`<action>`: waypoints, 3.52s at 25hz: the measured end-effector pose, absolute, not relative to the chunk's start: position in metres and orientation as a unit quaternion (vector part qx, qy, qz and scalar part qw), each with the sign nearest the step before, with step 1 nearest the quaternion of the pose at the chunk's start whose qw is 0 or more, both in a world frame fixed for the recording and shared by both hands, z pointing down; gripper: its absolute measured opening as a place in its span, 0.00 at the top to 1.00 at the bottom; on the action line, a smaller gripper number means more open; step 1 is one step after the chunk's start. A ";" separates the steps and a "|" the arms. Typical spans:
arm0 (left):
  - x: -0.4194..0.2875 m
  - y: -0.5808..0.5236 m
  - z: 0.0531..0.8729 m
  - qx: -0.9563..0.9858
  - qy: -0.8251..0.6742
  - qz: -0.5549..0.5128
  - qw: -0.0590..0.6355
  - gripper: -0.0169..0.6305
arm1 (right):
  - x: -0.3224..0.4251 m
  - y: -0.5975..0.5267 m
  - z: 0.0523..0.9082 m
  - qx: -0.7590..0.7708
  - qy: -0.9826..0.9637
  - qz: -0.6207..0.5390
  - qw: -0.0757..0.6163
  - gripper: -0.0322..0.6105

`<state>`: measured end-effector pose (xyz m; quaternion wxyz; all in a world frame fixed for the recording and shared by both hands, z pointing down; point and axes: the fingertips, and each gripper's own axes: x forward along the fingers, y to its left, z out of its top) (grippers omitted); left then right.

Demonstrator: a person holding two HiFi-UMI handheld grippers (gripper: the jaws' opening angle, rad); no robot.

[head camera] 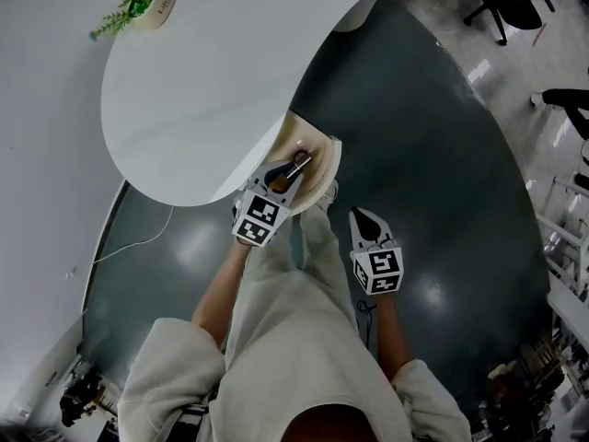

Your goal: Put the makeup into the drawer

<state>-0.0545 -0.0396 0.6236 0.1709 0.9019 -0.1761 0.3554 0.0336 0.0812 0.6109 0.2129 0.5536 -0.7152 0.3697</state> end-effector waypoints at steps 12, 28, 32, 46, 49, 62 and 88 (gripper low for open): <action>-0.046 -0.059 0.710 0.866 -0.212 0.401 0.209 0.83 | 0.041 0.094 0.621 0.556 -0.704 0.386 0.215 0.95; -0.047 -0.074 0.793 0.823 -0.232 0.457 0.246 0.83 | 0.048 0.107 0.636 0.555 -0.691 0.405 0.223 0.95; -0.047 -0.073 0.806 0.813 -0.227 0.479 0.241 0.83 | 0.047 0.109 0.636 0.554 -0.691 0.408 0.223 0.95; -0.031 -0.074 0.803 0.832 -0.197 0.471 0.218 0.63 | 0.052 0.107 0.638 0.553 -0.690 0.411 0.222 0.95; -0.030 -0.075 0.795 0.839 -0.201 0.461 0.209 0.61 | 0.051 0.107 0.641 0.552 -0.691 0.410 0.223 0.95; -0.021 -0.050 0.726 0.880 -0.166 0.421 0.146 0.61 | 0.044 0.094 0.642 0.550 -0.696 0.406 0.219 0.95; -0.053 -0.062 0.528 0.919 -0.207 0.281 0.181 0.96 | 0.047 0.008 0.558 0.592 -0.721 0.314 0.177 0.95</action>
